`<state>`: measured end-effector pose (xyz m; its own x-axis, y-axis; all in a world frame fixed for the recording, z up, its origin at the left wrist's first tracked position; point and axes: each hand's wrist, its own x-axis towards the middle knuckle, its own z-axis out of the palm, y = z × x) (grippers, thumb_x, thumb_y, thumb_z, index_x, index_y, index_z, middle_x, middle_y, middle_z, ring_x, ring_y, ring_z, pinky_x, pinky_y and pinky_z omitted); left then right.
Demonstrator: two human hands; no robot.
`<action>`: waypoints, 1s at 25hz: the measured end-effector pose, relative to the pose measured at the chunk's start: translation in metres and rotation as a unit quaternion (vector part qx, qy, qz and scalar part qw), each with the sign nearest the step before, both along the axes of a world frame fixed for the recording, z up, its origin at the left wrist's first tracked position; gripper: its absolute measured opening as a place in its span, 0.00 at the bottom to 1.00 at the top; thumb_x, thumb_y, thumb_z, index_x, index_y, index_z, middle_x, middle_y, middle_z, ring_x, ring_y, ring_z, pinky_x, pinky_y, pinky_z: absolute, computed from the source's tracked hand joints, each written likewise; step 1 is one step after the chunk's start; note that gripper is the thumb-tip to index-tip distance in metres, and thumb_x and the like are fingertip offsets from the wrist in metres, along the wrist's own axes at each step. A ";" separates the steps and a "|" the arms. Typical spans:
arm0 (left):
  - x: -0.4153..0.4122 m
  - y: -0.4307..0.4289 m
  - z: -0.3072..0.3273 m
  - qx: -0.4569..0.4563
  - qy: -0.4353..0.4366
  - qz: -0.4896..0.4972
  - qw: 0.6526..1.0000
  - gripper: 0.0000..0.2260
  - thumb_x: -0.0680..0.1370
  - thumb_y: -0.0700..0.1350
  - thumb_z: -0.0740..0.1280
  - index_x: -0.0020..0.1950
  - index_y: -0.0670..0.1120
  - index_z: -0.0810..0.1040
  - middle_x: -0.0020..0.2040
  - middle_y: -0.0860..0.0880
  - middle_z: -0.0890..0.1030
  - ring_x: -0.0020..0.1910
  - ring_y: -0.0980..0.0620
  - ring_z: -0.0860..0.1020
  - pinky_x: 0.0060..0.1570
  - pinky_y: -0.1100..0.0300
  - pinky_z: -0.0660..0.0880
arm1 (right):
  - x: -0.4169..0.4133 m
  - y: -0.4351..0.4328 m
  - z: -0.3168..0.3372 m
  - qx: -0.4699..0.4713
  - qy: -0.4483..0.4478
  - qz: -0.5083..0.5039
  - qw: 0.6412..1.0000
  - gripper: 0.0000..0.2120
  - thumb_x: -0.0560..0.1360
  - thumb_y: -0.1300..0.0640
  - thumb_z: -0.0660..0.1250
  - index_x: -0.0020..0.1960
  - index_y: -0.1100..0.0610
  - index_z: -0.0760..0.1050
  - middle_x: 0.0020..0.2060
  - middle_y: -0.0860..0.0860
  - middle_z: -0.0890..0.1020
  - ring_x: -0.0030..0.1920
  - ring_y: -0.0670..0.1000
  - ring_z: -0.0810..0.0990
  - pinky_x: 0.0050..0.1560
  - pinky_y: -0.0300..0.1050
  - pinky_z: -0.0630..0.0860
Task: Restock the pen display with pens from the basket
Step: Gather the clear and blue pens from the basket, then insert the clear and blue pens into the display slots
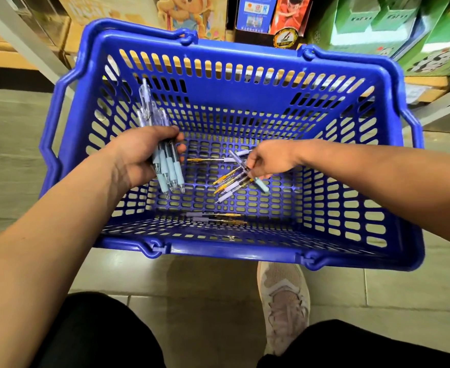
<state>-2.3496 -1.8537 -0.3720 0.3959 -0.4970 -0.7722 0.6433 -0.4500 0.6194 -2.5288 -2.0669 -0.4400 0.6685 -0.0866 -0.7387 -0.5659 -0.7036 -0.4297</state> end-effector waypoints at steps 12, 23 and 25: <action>-0.011 -0.017 0.008 -0.014 0.022 0.010 1.000 0.05 0.79 0.42 0.71 0.53 0.43 0.79 0.40 0.48 0.84 0.36 0.53 0.84 0.42 0.56 0.82 | 0.033 0.001 0.061 0.335 -0.083 -0.372 0.862 0.05 0.82 0.56 0.65 0.54 0.57 0.76 0.41 0.53 0.84 0.44 0.52 0.87 0.45 0.48 0.84; -0.076 -0.016 0.154 -0.066 0.015 0.047 0.997 0.06 0.82 0.38 0.66 0.57 0.40 0.80 0.44 0.43 0.85 0.40 0.47 0.83 0.46 0.47 0.84 | 0.002 0.054 0.235 0.334 -0.099 -0.438 0.829 0.05 0.83 0.60 0.62 0.57 0.57 0.76 0.46 0.55 0.85 0.46 0.53 0.87 0.51 0.48 0.83; -0.081 -0.010 0.207 -0.068 0.026 0.035 0.997 0.05 0.82 0.38 0.66 0.56 0.41 0.81 0.46 0.42 0.85 0.42 0.45 0.84 0.48 0.45 0.84 | -0.007 0.064 0.291 0.334 -0.101 -0.466 0.813 0.07 0.83 0.56 0.63 0.58 0.56 0.76 0.47 0.55 0.85 0.46 0.53 0.86 0.53 0.49 0.82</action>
<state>-2.4309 -1.8641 -0.1646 0.3944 -0.5715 -0.7196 0.7032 -0.3164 0.6367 -2.5359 -2.0031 -0.1495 0.6556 -0.2489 -0.7129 -0.5903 0.4198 -0.6895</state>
